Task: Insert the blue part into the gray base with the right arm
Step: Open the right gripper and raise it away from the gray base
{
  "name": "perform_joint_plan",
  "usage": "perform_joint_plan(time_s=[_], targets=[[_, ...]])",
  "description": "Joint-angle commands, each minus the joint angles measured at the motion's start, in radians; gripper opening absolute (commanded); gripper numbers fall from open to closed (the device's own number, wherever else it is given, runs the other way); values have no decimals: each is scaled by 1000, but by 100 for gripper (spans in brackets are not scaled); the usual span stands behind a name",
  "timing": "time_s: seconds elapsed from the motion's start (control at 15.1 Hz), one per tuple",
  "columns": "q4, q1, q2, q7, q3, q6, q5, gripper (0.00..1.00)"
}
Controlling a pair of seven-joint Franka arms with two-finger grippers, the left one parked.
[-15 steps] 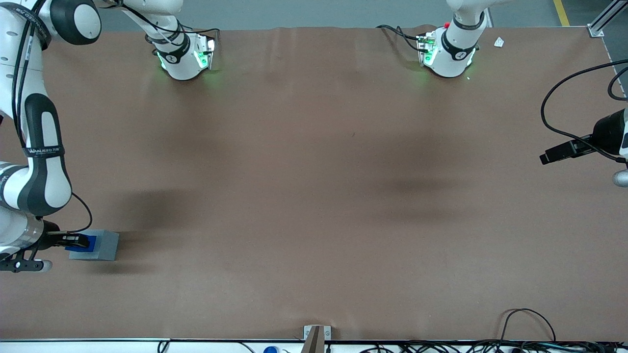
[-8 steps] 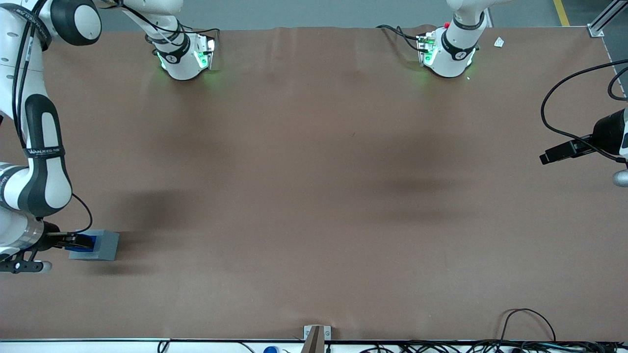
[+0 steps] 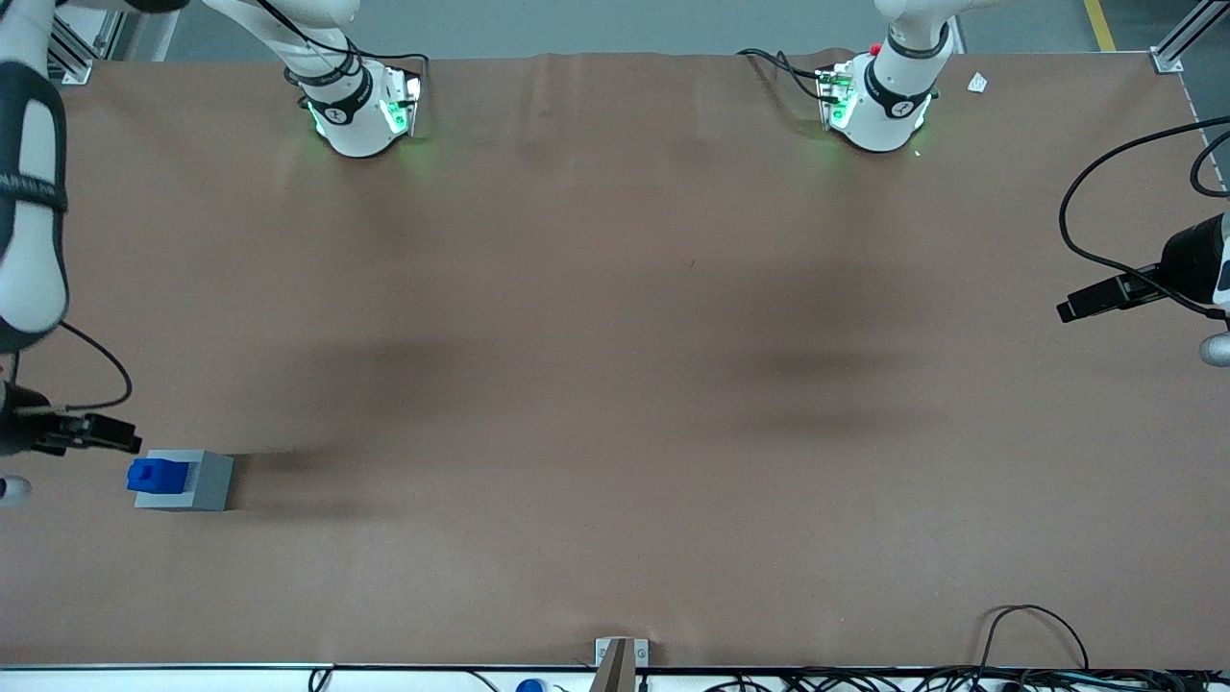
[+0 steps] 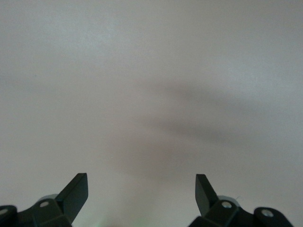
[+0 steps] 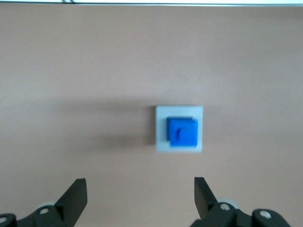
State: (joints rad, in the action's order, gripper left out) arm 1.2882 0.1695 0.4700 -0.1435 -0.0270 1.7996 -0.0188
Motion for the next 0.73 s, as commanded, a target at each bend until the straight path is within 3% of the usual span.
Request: perform_joint_plan(time_s=[0.0,0.26,0.66], targets=[[178,-56,-241,71,2,-89,5,100],[433,-102,-540,88,1,-85,-7,100],[395,-133,-587,163,-1,-172,-7,100]])
